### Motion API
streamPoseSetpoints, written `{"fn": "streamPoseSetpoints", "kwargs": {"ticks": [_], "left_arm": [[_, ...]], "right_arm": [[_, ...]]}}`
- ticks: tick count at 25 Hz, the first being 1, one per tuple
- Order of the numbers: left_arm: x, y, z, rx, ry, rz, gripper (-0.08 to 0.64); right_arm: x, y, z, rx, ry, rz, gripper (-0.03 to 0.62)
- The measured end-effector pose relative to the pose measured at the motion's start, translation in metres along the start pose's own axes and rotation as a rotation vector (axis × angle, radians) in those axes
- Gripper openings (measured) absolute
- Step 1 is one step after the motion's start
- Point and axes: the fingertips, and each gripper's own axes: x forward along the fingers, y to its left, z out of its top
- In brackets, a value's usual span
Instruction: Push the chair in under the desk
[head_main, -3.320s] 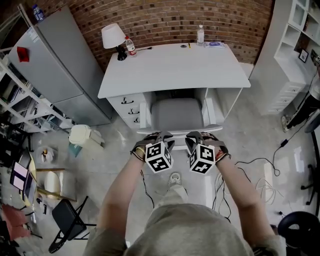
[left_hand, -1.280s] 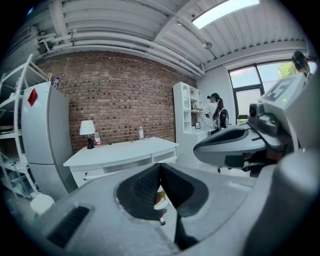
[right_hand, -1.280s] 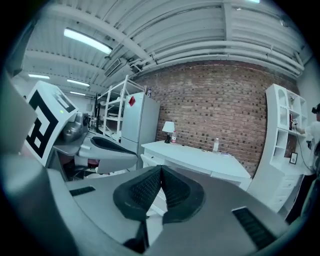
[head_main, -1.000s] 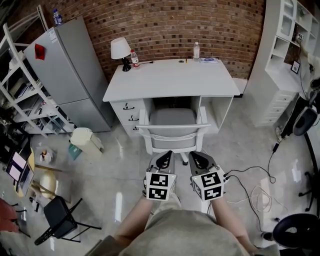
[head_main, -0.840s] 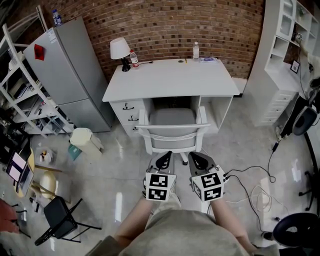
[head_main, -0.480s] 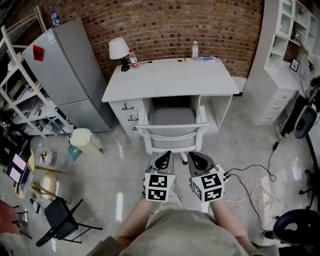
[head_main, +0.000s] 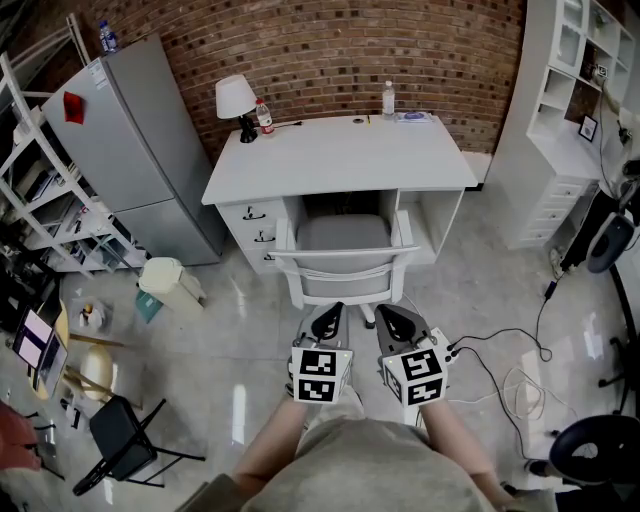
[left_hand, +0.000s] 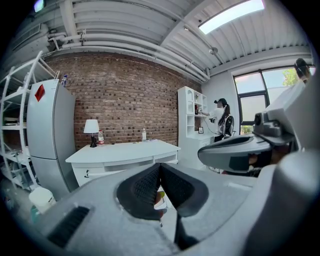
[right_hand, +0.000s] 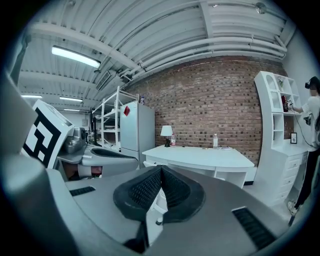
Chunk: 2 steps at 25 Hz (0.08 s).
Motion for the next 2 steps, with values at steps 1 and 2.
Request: {"fn": "streamPoseSetpoints", "kwargs": {"ticks": [1,2], "left_arm": [[0.0006,-0.0005,-0.0008,0.001,0.001,0.0,0.009],[0.0011,-0.001,-0.0016,0.003,0.001,0.0,0.009]], "right_arm": [[-0.0002,-0.0002,-0.0004,0.0,-0.001,-0.001,0.006],[-0.0003,-0.0005,-0.0007,0.0,-0.003,-0.001,0.006]]}}
